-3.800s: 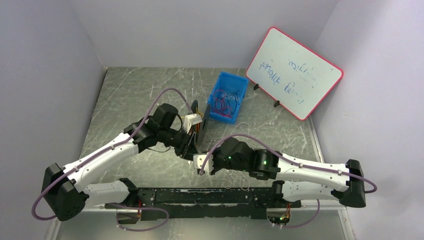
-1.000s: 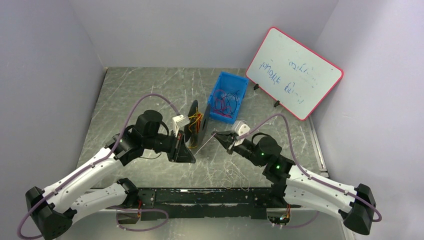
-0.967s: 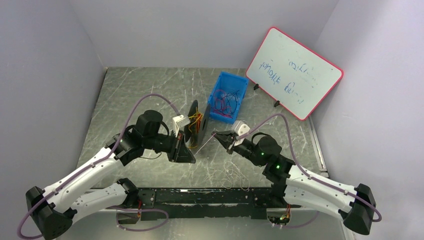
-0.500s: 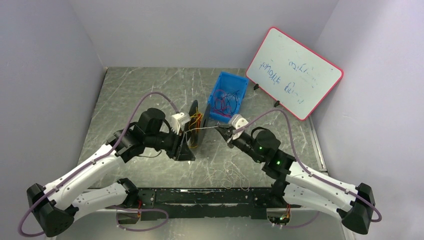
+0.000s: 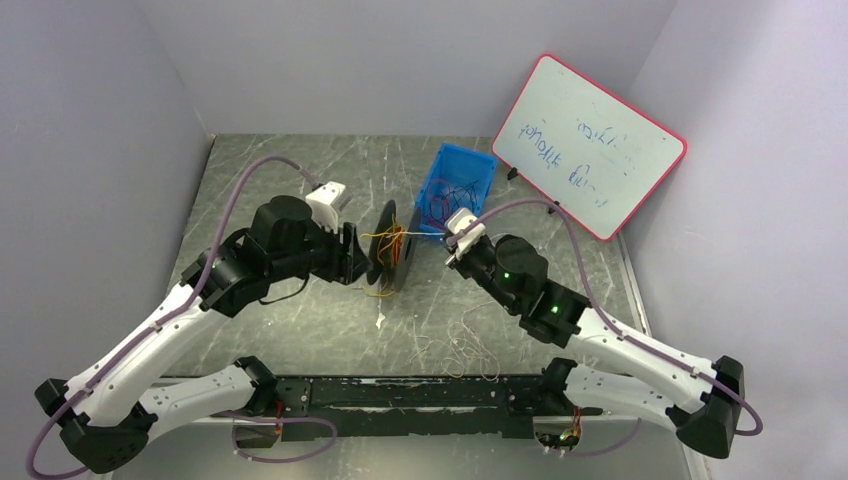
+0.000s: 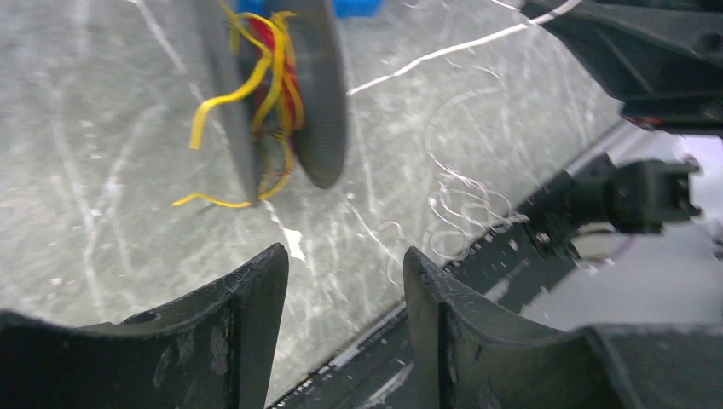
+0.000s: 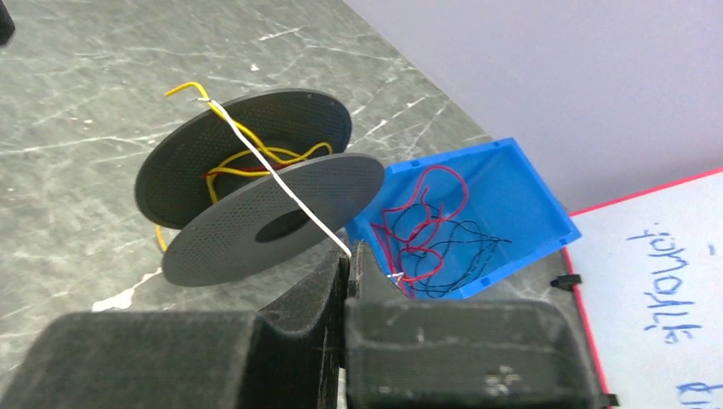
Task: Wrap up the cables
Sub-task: Pick up the cable reel from the center of the board.
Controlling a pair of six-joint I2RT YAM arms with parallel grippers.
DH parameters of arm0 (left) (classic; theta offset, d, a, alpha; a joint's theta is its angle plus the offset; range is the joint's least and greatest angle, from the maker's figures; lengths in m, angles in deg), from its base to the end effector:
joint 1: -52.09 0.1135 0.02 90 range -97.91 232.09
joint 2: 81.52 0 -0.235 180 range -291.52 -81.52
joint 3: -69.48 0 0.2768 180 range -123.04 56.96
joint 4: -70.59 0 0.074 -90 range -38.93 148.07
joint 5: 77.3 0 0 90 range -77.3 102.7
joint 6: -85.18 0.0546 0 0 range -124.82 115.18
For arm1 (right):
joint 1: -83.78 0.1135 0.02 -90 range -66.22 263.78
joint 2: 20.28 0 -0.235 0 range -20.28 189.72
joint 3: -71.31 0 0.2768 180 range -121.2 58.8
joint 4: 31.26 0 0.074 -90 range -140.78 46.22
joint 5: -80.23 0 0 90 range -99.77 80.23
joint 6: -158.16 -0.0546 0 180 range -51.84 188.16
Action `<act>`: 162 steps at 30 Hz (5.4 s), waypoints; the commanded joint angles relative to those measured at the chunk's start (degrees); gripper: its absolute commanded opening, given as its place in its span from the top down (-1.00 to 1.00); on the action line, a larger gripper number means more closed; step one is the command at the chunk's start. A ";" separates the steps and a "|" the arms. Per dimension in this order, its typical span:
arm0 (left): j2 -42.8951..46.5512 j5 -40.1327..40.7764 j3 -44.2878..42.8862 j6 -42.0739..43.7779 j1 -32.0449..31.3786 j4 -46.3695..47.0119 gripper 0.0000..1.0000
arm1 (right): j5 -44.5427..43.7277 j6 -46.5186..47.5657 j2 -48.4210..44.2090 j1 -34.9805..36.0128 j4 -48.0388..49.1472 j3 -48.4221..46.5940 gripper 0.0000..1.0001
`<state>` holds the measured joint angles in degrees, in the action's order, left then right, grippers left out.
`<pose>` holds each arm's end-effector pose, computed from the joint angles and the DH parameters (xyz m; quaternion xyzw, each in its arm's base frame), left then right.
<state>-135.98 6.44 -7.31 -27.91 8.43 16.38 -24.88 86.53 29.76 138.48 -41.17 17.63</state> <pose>0.1756 -0.1758 0.3421 0.1819 0.8540 -0.3067 0.3788 0.1684 0.2132 0.2974 -0.3690 0.6454 0.1132 0.6591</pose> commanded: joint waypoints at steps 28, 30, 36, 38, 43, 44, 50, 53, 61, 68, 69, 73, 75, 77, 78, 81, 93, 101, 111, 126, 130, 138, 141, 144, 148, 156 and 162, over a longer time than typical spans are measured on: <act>-2.25 0.91 6.44 5.65 14.85 11.54 -0.29 | 19.38 20.57 24.16 -6.41 -42.16 -35.76 1.00; 0.35 -0.17 9.11 5.08 14.86 12.77 -0.29 | 19.61 20.84 25.27 -6.35 -43.00 -36.79 1.00; 5.40 -7.37 19.31 0.90 14.90 23.02 -0.29 | 18.38 19.65 30.69 -5.09 -45.29 -40.38 1.00; 6.25 -7.20 22.05 -0.17 14.84 26.05 -0.31 | 16.02 19.12 32.40 -4.39 -46.05 -41.64 1.00; 6.21 -6.27 28.04 -1.93 14.86 34.98 -0.34 | 14.91 18.86 36.15 -3.43 -47.46 -44.78 1.00; 6.15 -6.94 29.23 -2.37 14.84 37.20 -0.34 | 15.07 18.77 36.80 -3.30 -47.58 -45.19 1.00; 4.62 -7.80 35.63 -4.65 14.85 48.68 -0.34 | 15.38 17.18 39.79 -3.33 -48.78 -47.23 1.00; 3.95 -7.39 37.54 -4.77 14.81 52.56 -0.33 | 15.28 15.81 40.35 -3.35 -48.70 -47.68 1.00; 4.35 -6.08 41.67 -4.88 13.83 60.63 -0.28 | 16.56 11.49 41.51 -3.31 -48.41 -47.07 1.00; 3.94 0.80 43.24 -0.87 8.59 63.22 -0.25 | 16.73 6.61 42.62 -3.28 -49.47 -48.34 1.00; 4.11 2.70 43.39 -0.11 7.35 63.42 -0.25 | 16.63 5.82 42.74 -3.28 -49.65 -48.38 1.00; 3.14 11.24 42.57 4.53 2.27 62.06 -0.26 | 16.68 2.95 42.99 -3.30 -49.70 -47.73 1.00; 2.57 15.44 42.15 6.20 0.46 61.38 -0.26 | 16.91 2.18 42.95 -3.29 -49.62 -47.20 1.00; 2.42 19.86 42.32 7.37 -0.90 61.08 -0.26 | 17.19 1.59 42.86 -3.33 -49.47 -46.92 1.00; 2.33 21.35 42.48 7.88 -1.40 61.10 -0.25 | 17.41 1.30 42.94 -3.29 -49.59 -46.90 1.00; 1.80 23.03 43.16 9.10 -2.17 62.12 -0.25 | 17.89 0.80 43.03 -3.32 -49.68 -46.88 1.00; -2.26 23.92 41.78 10.24 -3.87 62.74 -0.20 | 15.96 -1.12 44.47 -3.34 -49.93 -48.09 1.00; -2.24 23.93 40.66 10.76 -4.41 62.01 -0.20 | 12.33 -1.48 45.27 -3.33 -50.35 -49.18 1.00; -5.11 25.29 39.20 11.83 -4.57 62.20 -0.20 | 12.22 -1.80 45.59 -3.29 -50.28 -49.76 1.00; -7.39 25.94 36.74 12.28 -5.03 60.01 0.30 | 11.82 -2.37 45.35 -2.60 -49.56 -49.51 1.00; -7.76 26.25 36.62 12.57 -5.35 59.72 0.45 | 12.22 -2.84 45.45 -2.39 -49.15 -49.58 1.00; -8.41 27.82 35.86 13.36 -6.05 59.14 0.86 | 12.83 -4.45 46.14 -2.03 -47.68 -49.80 1.00; -8.60 28.28 35.29 13.64 -6.25 58.39 0.86 | 12.83 -5.03 45.90 -1.92 -46.56 -49.73 0.91; -8.19 28.58 34.94 13.40 -6.43 57.79 0.86 | 13.30 -5.74 44.95 -1.87 -44.50 -49.08 0.81; -7.28 28.65 34.45 13.02 -6.44 56.51 0.86 | 13.33 -6.69 42.96 -1.85 -41.29 -47.21 0.56; -5.91 28.26 32.39 11.16 -6.44 51.71 0.86 | 12.39 -7.84 36.88 -1.91 -35.40 -42.26 0.13; -7.32 28.99 27.97 8.41 -6.44 44.47 0.86 | 13.90 -9.39 27.98 -2.30 -27.28 -33.73 -0.05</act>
<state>-143.17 35.55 24.77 -17.03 2.47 64.24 -12.14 78.82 63.66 136.36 -76.36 -21.04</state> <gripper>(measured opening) 0.085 0.501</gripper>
